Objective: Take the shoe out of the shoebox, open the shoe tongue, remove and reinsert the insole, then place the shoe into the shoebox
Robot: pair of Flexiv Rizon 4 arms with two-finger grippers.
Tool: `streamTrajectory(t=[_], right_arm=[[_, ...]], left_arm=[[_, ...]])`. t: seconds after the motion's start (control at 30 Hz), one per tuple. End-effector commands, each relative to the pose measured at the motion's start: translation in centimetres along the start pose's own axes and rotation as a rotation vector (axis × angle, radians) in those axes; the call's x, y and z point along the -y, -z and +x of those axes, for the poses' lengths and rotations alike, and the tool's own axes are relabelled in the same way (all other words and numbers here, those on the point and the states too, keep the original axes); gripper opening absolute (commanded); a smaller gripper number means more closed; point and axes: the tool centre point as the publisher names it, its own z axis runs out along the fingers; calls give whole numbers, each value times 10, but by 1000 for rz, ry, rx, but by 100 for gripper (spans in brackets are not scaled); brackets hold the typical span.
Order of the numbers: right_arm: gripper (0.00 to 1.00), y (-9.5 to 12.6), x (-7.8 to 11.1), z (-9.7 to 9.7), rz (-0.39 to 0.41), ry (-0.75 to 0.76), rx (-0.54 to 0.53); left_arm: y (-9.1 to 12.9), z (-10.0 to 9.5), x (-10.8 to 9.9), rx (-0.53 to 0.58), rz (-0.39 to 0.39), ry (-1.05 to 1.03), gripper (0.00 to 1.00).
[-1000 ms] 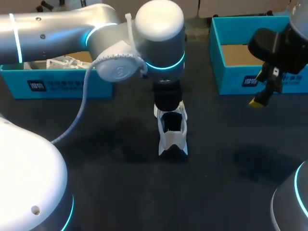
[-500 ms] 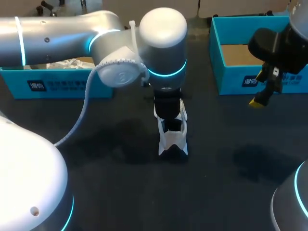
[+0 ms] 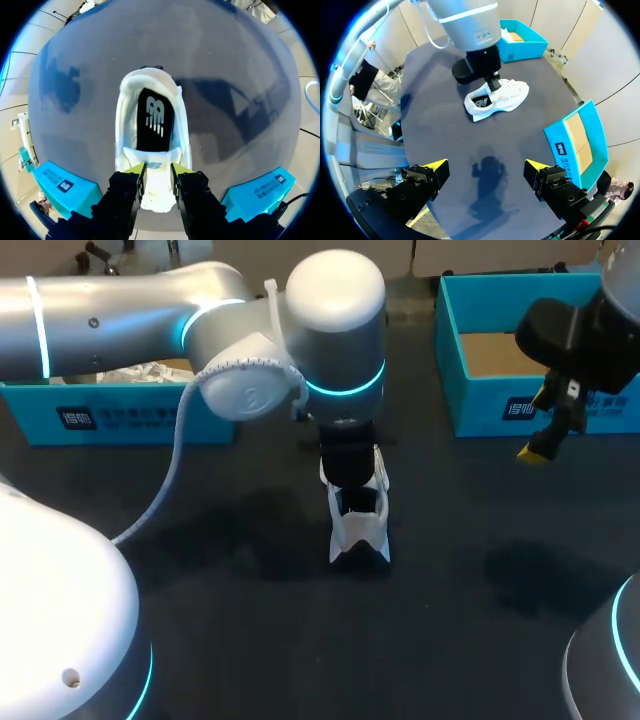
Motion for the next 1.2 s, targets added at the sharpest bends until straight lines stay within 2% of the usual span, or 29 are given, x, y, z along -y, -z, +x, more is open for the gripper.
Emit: streamTrajectory(t=[0.03, 0.1, 0.2, 0.37, 0.4, 0.5, 0.53, 0.57, 0.6, 0.63, 0.7, 1.2], right_arm=[[100, -1, -2, -1, 3, -1, -2], [100, -1, -2, -1, 3, -1, -2], [100, -1, -2, -1, 3, -1, -2], [100, -1, -2, -1, 3, -1, -2], [100, -1, -2, -1, 3, -1, -2], [100, -1, -2, -1, 3, -1, -2], [100, -1, -2, -1, 3, -1, -2], [100, -1, -2, -1, 3, -1, -2], [100, -1, -2, -1, 3, -1, -2], [100, -1, -2, -1, 3, -1, -2], [100, -1, -2, -1, 3, -1, -2], [100, -1, -2, -1, 3, -1, -2]], left_arm=[[-9, 0, 4, -3, 1, 0, 33], [-3, 1, 5, 6, 2, 4, 34], [16, 2, 1, 46, -14, 56, 44], [41, 8, -1, 73, -39, 137, 52], [43, 9, 0, 75, -38, 147, 59], [49, 17, 1, 60, -46, 202, 68], [51, 19, 0, 55, -64, 217, 82], [54, 21, 1, 65, -55, 240, 84], [57, 24, 1, 58, -90, 253, 91], [60, 27, 1, 63, -90, 278, 100], [69, 35, 3, 77, -97, 282, 100], [69, 35, 3, 77, -97, 282, 100]])
